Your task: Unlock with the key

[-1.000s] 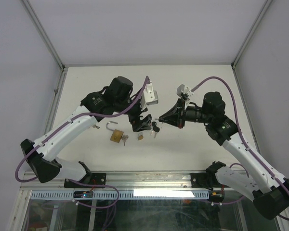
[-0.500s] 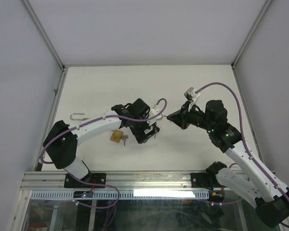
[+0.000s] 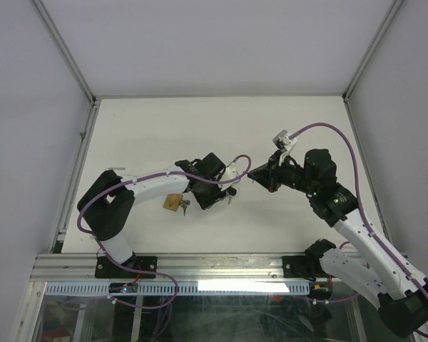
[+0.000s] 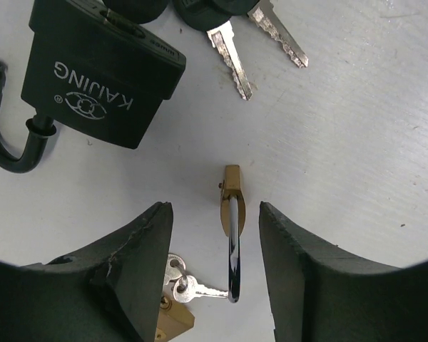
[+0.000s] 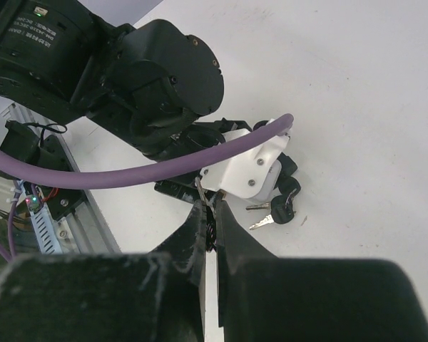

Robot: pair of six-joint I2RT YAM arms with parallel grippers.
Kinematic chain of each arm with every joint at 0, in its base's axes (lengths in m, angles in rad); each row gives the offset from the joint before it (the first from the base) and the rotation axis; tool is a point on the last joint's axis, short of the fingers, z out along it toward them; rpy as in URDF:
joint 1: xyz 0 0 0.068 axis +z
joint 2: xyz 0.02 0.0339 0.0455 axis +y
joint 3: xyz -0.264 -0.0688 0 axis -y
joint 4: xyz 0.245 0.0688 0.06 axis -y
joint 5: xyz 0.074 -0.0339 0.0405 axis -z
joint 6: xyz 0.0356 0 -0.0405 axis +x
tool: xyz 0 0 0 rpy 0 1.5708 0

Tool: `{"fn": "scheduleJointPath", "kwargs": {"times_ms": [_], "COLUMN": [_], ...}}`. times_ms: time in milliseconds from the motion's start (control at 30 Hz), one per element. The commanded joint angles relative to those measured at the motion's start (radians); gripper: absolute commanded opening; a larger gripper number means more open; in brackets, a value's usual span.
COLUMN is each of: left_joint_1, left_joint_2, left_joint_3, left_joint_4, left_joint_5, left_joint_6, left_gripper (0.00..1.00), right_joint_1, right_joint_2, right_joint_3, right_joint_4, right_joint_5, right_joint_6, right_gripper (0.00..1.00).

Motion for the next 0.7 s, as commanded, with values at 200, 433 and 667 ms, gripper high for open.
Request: {"fn": "scheduleJointPath", "kwargs": {"times_ms": [200,433,667], "left_joint_1": [-0.009,-0.009,-0.009], "left_joint_2": [0.013,0.019,0.040], "left_joint_3": [-0.006,-0.010,-0.009], "left_joint_4": [0.083,0.069,0.065], "left_joint_5": [0.041,0.090,0.110], "left_joint_6": [0.011,0.018,0.009], "left_gripper": [0.47,0.25,0.13], "right_joint_1": [-0.001,-0.003,-0.003], "right_joint_2": [-0.015,-0.021,-0.039], "right_joint_3": [0.027,0.039,0.053], "right_joint_4": [0.034,0.016,-0.004], "right_joint_5": [0.008,0.012,0.021], "right_joint_6": [-0.025,-0.034,-0.048], "right_gripper": [0.00,0.00,0.00]}}
